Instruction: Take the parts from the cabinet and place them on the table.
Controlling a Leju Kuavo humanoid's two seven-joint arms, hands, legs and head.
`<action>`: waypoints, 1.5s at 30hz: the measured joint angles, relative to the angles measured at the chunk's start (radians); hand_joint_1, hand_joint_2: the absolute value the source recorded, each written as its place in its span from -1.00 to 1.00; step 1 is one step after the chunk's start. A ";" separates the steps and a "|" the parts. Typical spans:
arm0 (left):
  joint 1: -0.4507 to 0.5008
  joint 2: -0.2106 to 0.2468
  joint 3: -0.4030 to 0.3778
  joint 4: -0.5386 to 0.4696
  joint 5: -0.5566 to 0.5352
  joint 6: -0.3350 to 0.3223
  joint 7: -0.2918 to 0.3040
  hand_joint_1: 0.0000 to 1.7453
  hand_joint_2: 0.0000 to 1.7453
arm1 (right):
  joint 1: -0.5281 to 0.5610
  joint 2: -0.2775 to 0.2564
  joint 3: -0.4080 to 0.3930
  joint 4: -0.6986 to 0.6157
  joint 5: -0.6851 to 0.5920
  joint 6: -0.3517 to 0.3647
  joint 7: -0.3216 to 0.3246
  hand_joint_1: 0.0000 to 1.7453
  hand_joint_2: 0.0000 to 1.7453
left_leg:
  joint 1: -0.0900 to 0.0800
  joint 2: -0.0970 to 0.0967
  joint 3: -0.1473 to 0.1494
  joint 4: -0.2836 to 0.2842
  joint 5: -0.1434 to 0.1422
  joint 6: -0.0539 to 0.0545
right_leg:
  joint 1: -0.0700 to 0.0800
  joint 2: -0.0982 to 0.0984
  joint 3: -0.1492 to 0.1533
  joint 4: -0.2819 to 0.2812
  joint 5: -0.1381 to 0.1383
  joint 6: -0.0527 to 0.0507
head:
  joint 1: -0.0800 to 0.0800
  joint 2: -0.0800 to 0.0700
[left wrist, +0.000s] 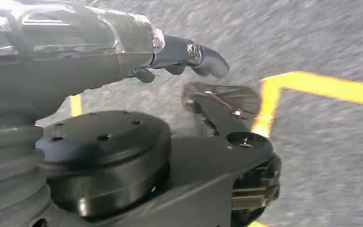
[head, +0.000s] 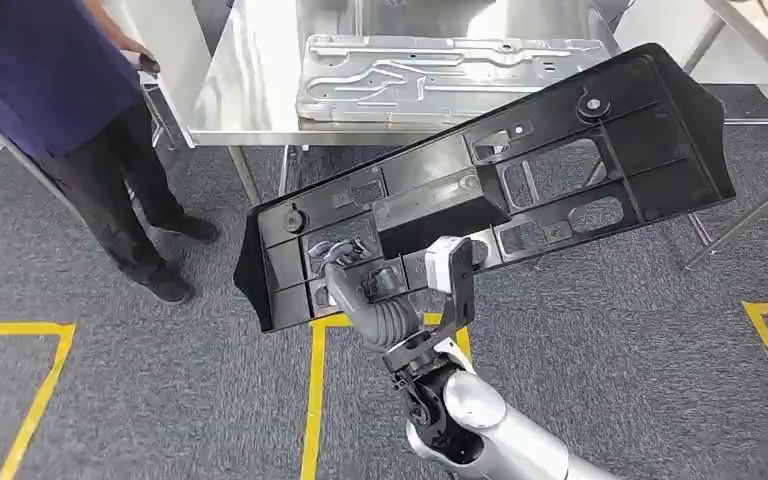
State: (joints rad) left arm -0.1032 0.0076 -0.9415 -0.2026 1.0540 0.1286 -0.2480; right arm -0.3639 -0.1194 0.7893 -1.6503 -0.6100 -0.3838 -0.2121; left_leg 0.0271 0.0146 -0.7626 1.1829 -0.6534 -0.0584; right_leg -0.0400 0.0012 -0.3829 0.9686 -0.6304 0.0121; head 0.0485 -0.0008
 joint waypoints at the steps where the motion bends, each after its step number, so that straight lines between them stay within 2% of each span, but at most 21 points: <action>1: 0.003 0.001 0.001 0.000 0.000 0.000 -0.003 -1.00 1.00 | 0.001 0.000 -0.002 0.000 0.002 -0.001 -0.003 1.00 1.00 | 0.006 0.019 -0.002 -0.067 0.126 -0.012 | -0.005 0.000 0.025 0.000 -0.027 0.010 | -0.007 0.000; 2: 0.009 0.000 0.001 0.000 -0.003 0.000 -0.006 -1.00 1.00 | 0.002 -0.002 -0.002 0.001 0.003 -0.004 -0.007 1.00 1.00 | 0.004 0.043 -0.008 -0.085 0.288 -0.014 | -0.001 0.001 0.051 0.002 -0.051 0.021 | -0.025 0.000; 3: 0.003 0.002 0.001 0.000 -0.007 0.000 -0.008 -1.00 1.00 | 0.007 -0.002 -0.005 0.000 0.007 -0.008 -0.012 1.00 1.00 | -0.004 0.034 0.002 -0.074 0.241 0.020 | -0.001 0.001 0.052 -0.004 -0.059 0.028 | -0.046 0.000; 6: -0.004 0.004 0.002 -0.001 -0.014 -0.004 -0.014 -1.00 1.00 | -0.003 -0.002 -0.018 -0.012 0.010 -0.024 -0.024 1.00 1.00 | -0.006 0.016 0.016 -0.073 0.207 0.056 | -0.006 -0.007 0.070 -0.015 -0.026 0.052 | -0.025 0.000; 9: -0.001 0.005 0.002 0.000 -0.024 -0.007 0.012 -1.00 1.00 | 0.001 -0.006 -0.037 -0.016 -0.008 -0.036 -0.036 1.00 1.00 | -0.008 0.006 0.104 -0.122 0.173 0.073 | 0.000 0.000 -0.075 0.250 0.040 0.033 | 0.006 0.000; 11: 0.008 0.005 0.002 0.000 -0.027 -0.007 0.030 -1.00 1.00 | 0.018 -0.018 -0.047 -0.012 -0.020 -0.041 -0.036 1.00 1.00 | -0.016 0.002 0.188 -0.165 0.145 0.072 | 0.019 0.000 -0.173 0.332 -0.037 0.018 | 0.018 0.000; 14: 0.012 0.007 0.001 0.000 -0.024 -0.005 0.061 -1.00 1.00 | 0.033 -0.037 -0.063 -0.017 -0.017 -0.068 -0.013 1.00 1.00 | -0.032 0.002 0.306 -0.208 0.098 0.076 | 0.040 -0.001 -0.244 0.269 -0.160 -0.002 | 0.034 0.000; 15: 0.011 0.006 0.001 0.000 -0.021 -0.004 0.067 -1.00 1.00 | 0.034 -0.042 -0.069 -0.021 -0.014 -0.078 -0.003 1.00 1.00 | -0.039 0.005 0.342 -0.215 0.080 0.077 | 0.048 -0.002 -0.256 0.220 -0.129 -0.016 | 0.037 0.000; 16: 0.011 0.006 0.001 0.000 -0.014 -0.004 0.073 -1.00 1.00 | 0.035 -0.050 -0.076 -0.029 -0.007 -0.090 0.010 1.00 1.00 | -0.044 0.012 0.374 -0.221 0.060 0.077 | 0.058 -0.008 -0.267 0.157 -0.022 -0.037 | 0.042 0.000; 17: 0.018 0.002 0.001 0.000 -0.008 -0.004 0.074 -1.00 1.00 | 0.035 -0.057 -0.078 -0.034 0.003 -0.105 0.026 1.00 1.00 | -0.045 0.023 0.394 -0.230 0.039 0.078 | 0.077 -0.037 -0.275 0.074 0.195 -0.065 | 0.046 0.000; 18: 0.018 -0.004 0.002 0.001 -0.003 -0.003 0.077 -1.00 1.00 | 0.038 -0.065 -0.080 -0.035 0.015 -0.118 0.040 1.00 1.00 | -0.054 0.020 0.426 -0.216 0.021 0.069 | 0.092 -0.030 -0.294 0.075 0.233 -0.074 | 0.029 0.000; 20: 0.008 -0.011 0.002 -0.001 0.003 -0.003 0.082 -1.00 1.00 | 0.029 -0.072 -0.085 -0.055 0.032 -0.143 0.077 1.00 1.00 | -0.057 0.042 0.447 -0.224 -0.014 0.072 | 0.087 -0.015 -0.279 0.084 0.209 -0.061 | 0.029 0.000; 22: -0.006 -0.018 0.002 -0.001 0.003 -0.003 0.083 -1.00 1.00 | 0.003 -0.076 -0.098 -0.088 0.042 -0.153 0.090 1.00 1.00 | -0.057 0.030 0.397 -0.139 0.019 0.060 | 0.077 0.009 -0.270 0.064 0.207 -0.062 | 0.030 0.000; 23: -0.009 -0.020 0.002 -0.001 0.004 -0.003 0.084 -1.00 1.00 | -0.005 -0.077 -0.100 -0.102 0.045 -0.154 0.092 1.00 1.00 | -0.054 -0.010 0.364 -0.080 0.027 0.049 | 0.076 0.019 -0.263 0.055 0.206 -0.062 | 0.026 0.000; 28: -0.004 -0.026 0.002 -0.001 0.005 -0.003 0.087 -1.00 1.00 | -0.001 -0.089 -0.102 -0.118 0.044 -0.158 0.105 1.00 1.00 | -0.026 -0.020 0.162 0.119 -0.108 0.021 | 0.059 0.076 -0.228 0.043 0.180 -0.057 | 0.016 0.000; 31: -0.005 -0.025 0.002 0.000 0.005 -0.003 0.087 -1.00 1.00 | -0.002 -0.093 -0.102 -0.126 0.045 -0.158 0.105 1.00 1.00 | -0.010 -0.047 0.167 -0.045 0.058 0.004 | 0.044 0.109 -0.195 0.045 0.157 -0.039 | 0.014 0.000; 32: -0.004 -0.026 0.002 -0.001 0.005 -0.003 0.087 -1.00 1.00 | -0.001 -0.095 -0.102 -0.126 0.045 -0.158 0.105 1.00 1.00 | 0.002 -0.124 0.175 -0.126 0.150 -0.005 | 0.041 0.119 -0.195 0.045 0.150 -0.029 | 0.010 0.000; 34: -0.001 -0.027 0.003 0.000 0.006 -0.011 0.087 -1.00 1.00 | -0.006 -0.100 -0.102 -0.128 0.053 -0.172 0.110 1.00 1.00 | -0.001 -0.132 0.172 -0.127 0.083 0.022 | 0.037 0.147 -0.198 0.052 0.144 -0.016 | -0.002 0.000; 37: 0.002 -0.036 0.003 -0.001 0.010 -0.020 0.067 -1.00 1.00 | -0.016 -0.130 -0.120 -0.152 0.058 -0.223 0.144 1.00 1.00 | 0.002 -0.092 0.184 -0.135 0.137 0.054 | 0.035 0.194 -0.204 0.052 0.140 0.008 | 0.001 0.000; 40: -0.003 -0.053 0.003 -0.001 0.019 -0.030 0.042 -1.00 1.00 | -0.042 -0.197 -0.175 -0.202 0.059 -0.292 0.205 1.00 1.00 | -0.003 -0.047 0.191 -0.141 0.137 0.070 | 0.040 0.032 -0.261 0.170 0.069 0.026 | 0.025 0.000; 45: -0.003 -0.053 0.003 -0.001 0.021 -0.031 0.040 -1.00 1.00 | -0.043 -0.203 -0.180 -0.206 0.060 -0.294 0.210 1.00 1.00 | -0.003 -0.044 0.192 -0.141 0.136 0.071 | 0.039 0.025 -0.271 0.188 0.060 0.027 | 0.026 0.000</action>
State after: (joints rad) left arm -0.1057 -0.0458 -0.9388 -0.2037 1.0746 0.0981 -0.2075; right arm -0.4071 -0.3222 0.6093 -1.8562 -0.5497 -0.6775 -0.0016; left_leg 0.0237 -0.0290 -0.5707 1.0416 -0.5174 0.0127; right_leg -0.0008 0.0261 -0.6544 1.1570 -0.5700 0.0389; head 0.0747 -0.0008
